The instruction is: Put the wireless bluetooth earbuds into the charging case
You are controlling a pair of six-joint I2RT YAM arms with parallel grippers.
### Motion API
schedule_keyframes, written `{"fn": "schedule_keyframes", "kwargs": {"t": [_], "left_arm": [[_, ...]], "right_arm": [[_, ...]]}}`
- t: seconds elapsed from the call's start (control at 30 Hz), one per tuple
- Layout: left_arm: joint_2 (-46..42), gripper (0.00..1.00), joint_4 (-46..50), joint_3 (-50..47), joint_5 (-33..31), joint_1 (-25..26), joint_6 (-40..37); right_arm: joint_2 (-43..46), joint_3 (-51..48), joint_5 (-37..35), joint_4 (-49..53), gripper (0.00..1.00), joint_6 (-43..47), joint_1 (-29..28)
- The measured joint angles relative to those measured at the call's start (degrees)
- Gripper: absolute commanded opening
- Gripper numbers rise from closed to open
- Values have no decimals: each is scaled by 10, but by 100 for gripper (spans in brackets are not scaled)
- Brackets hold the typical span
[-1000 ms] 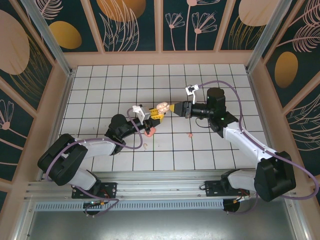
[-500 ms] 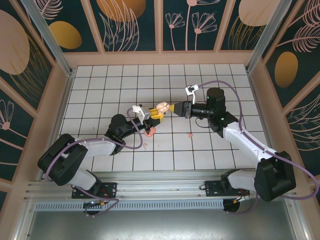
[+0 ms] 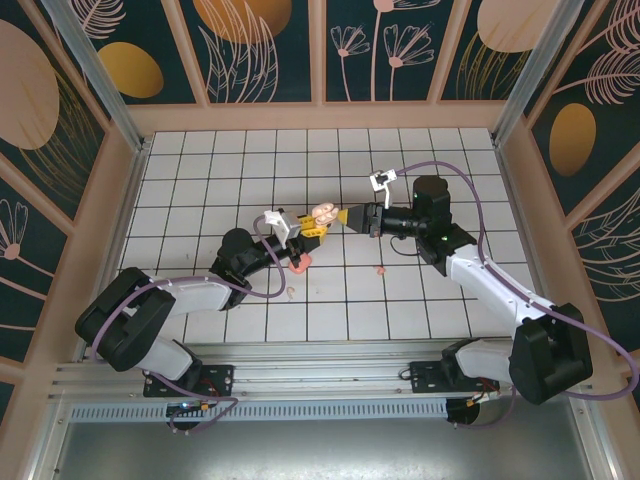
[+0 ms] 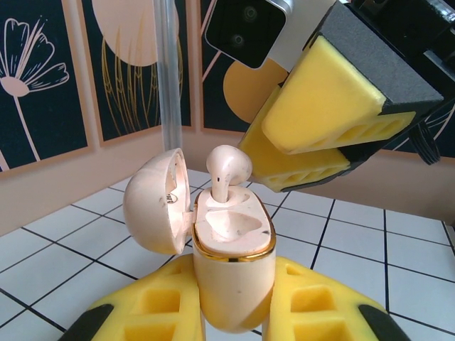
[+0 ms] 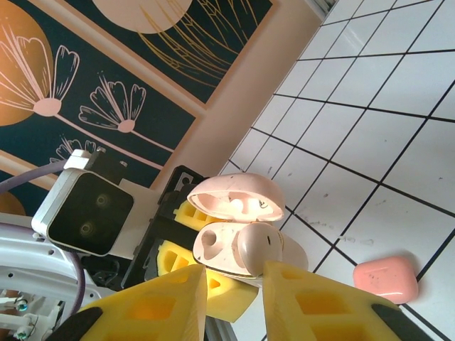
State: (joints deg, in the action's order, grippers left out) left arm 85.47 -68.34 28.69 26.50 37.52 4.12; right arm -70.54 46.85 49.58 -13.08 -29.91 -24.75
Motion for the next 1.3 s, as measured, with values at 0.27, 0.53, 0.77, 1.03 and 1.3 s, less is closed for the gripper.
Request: {"fn": "schedule_keyframes", "kwargs": {"t": [0.27, 0.53, 0.77, 1.03, 1.3], "left_arm": [[0, 15, 0, 0, 0, -1, 0], [0, 15, 0, 0, -2, -1, 0], [0, 15, 0, 0, -5, -1, 0], [0, 15, 0, 0, -4, -1, 0], [0, 15, 0, 0, 0, -1, 0]], "right_arm": [[0, 0, 0, 0, 26, 0, -2], [0, 0, 0, 0, 26, 0, -10], [0, 0, 0, 0, 25, 2, -17], [0, 0, 0, 0, 26, 7, -22], [0, 8, 0, 0, 26, 10, -30]]}}
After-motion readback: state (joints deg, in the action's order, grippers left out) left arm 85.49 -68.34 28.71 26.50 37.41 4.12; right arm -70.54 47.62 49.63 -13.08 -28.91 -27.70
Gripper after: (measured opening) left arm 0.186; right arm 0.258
